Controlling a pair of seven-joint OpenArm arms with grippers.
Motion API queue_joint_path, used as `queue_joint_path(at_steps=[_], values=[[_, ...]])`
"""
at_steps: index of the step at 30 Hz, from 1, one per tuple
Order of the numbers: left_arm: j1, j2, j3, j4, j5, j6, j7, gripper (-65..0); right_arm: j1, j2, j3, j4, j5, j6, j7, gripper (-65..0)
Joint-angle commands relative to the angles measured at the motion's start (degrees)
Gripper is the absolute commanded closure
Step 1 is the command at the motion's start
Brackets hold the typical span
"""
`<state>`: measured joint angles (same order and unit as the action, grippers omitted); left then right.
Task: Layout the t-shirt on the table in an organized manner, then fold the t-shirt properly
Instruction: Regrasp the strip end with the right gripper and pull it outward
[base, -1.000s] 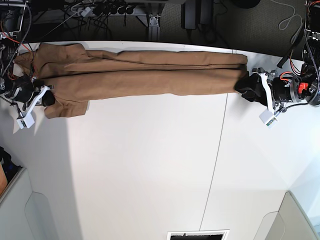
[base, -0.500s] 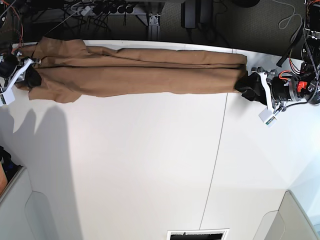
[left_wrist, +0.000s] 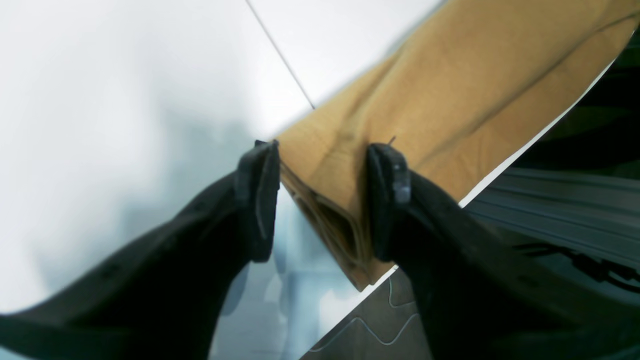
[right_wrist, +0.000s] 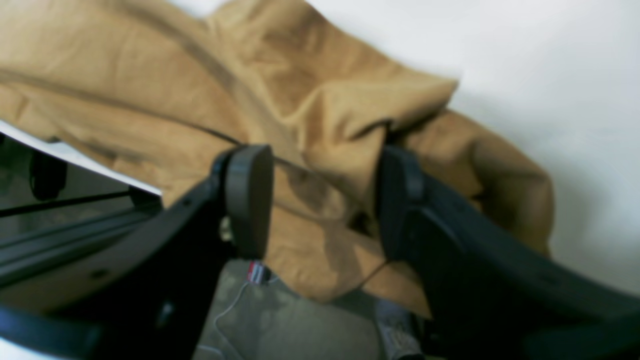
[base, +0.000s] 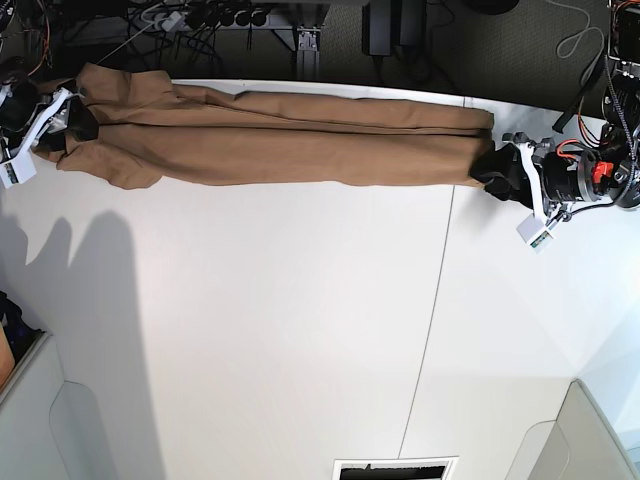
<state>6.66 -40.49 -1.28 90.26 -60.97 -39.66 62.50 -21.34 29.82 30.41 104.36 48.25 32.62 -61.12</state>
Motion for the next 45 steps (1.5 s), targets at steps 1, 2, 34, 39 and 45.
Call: queue_joint_path(at_steps=[1, 2, 34, 39, 45], values=[[-0.76, -1.09, -0.57, 0.7, -0.9, -0.34, -1.03, -30.5, 0.63, 1.11, 0.66, 0.96, 0.87, 0.17, 1.27, -31.6], [-0.76, -1.09, -0.57, 0.7, -0.9, -0.34, -1.01, -30.5, 1.07, 1.11, 0.66, 1.05, 0.94, 0.17, 1.33, -31.6], [-0.76, -1.07, -0.57, 0.7, -0.76, -0.34, -1.66, -30.5, 2.43, -3.34, 0.22, -11.06, 1.88, 0.24, 2.38, 0.0], [-0.74, -1.09, -0.57, 0.7, -0.7, -0.34, -1.84, -30.5, 2.95, -3.3, 0.66, -8.48, 1.84, 0.26, 4.85, 0.0], [-0.74, -1.09, -0.57, 0.7, -0.24, -0.34, -1.86, -30.5, 6.93, -3.32, 2.12, -3.56, -0.87, 0.17, 5.09, 0.0]])
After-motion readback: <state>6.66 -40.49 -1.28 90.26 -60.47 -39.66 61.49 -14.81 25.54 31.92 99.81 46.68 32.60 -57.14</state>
